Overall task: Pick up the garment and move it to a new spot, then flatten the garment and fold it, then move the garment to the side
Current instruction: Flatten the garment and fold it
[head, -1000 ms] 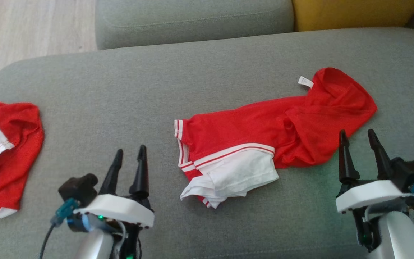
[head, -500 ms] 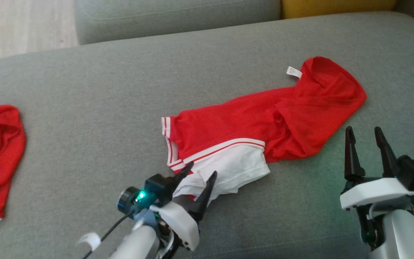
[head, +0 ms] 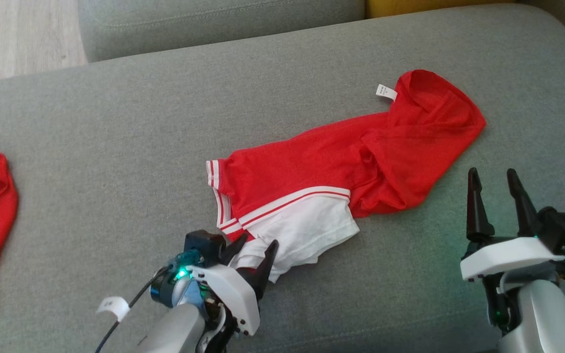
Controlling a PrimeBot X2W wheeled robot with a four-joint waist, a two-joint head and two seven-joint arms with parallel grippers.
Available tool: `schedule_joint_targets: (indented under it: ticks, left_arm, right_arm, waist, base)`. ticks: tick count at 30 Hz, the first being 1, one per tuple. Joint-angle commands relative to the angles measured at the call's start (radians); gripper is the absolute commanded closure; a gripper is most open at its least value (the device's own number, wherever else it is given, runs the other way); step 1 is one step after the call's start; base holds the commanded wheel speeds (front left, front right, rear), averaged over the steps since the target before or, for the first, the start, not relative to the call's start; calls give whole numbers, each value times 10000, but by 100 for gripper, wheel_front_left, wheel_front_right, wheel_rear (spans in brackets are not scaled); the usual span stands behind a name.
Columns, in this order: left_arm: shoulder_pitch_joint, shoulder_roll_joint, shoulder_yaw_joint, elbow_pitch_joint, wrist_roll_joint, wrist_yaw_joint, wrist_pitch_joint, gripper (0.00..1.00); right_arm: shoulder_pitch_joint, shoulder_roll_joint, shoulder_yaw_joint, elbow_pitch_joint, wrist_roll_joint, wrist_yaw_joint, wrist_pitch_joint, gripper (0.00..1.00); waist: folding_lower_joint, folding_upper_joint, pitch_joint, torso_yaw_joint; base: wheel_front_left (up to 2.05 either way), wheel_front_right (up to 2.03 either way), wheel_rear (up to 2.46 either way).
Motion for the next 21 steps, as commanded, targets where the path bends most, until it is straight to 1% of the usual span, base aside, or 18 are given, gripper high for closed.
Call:
schedule_joint_targets:
  ticks: [1, 6, 15, 19, 20, 21]
  left_arm:
    - [-231, -22, 262, -290, -144, -89, 41, 0]
    - [-415, -48, 21, -314, -896, -274, 656, 0]
    - [-909, -56, -186, -279, -1236, -299, 1018, 0]
    - [-1187, -57, -197, -198, -1270, -229, 1021, 0]
    - [-1246, -57, -198, -172, -1285, -226, 1025, 8]
    - [-1301, -57, -197, -151, -1304, -227, 1034, 44]
  right_arm:
    - [-351, -40, 268, -235, 41, -7, -121, 0]
    - [-448, -40, 472, -102, 96, -7, -156, 0]
    - [-450, -40, 621, 42, 150, -7, -232, 0]
    - [-461, -39, 713, 111, 199, -7, -268, 0]
    - [-467, -39, 732, 130, 214, -7, -278, 0]
    - [-474, -39, 748, 150, 227, -7, -290, 0]
  waist:
    - [0, 0, -24, -4]
    - [0, 0, -85, -127]
    - [0, 0, -82, -331]
    - [0, 0, -47, -409]
    - [0, 0, -36, -423]
    - [0, 0, -26, -434]
  base:
    - [0, 0, 0]
    - [0, 0, 0]
    - [0, 0, 0]
    - [0, 0, 0]
    - [0, 0, 0]
    - [0, 0, 0]
